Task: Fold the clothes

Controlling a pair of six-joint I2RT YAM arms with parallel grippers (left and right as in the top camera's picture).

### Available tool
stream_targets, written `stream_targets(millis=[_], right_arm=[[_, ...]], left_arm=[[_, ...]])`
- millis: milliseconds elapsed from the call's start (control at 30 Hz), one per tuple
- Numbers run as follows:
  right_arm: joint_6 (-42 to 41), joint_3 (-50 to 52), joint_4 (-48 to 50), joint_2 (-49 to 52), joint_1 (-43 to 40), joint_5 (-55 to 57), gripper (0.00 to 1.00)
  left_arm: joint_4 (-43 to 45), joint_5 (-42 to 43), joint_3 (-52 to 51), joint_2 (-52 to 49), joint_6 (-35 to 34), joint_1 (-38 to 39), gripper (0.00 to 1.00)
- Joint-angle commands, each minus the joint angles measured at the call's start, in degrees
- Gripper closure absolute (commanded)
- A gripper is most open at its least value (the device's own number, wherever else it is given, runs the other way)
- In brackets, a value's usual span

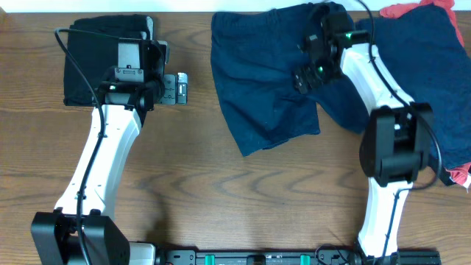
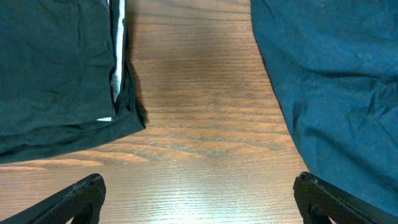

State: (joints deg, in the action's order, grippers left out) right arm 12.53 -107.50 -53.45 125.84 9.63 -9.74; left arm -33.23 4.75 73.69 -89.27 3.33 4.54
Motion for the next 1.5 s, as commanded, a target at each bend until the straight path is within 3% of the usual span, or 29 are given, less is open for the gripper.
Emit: stream_targets(millis=[0,267,633,1167,1467], right_arm=[[-2.9,-2.8,0.2,-6.7,5.0,-5.5,0.01],[-7.4,-2.5,8.0,-1.7,14.7,0.7,0.01],[-7.4,-2.5,14.0,8.8,18.2,0.7,0.03],[2.9,-2.5,-5.0,10.5,21.2,-5.8,0.01],[3.0,-2.5,-19.2,10.5,25.0,-6.9,0.01]], left_arm=[[0.4,-0.3,0.2,-0.4,1.6,-1.3,0.02],[1.5,-4.7,0.2,-0.3,1.6,-6.0,0.02],[6.0,-5.9,0.2,-0.2,1.6,-12.3,0.02],[9.2,-7.8,0.2,-0.6,2.4,-13.0,0.02],[8.7,-7.8,0.1,-0.6,2.4,-13.0,0.02]])
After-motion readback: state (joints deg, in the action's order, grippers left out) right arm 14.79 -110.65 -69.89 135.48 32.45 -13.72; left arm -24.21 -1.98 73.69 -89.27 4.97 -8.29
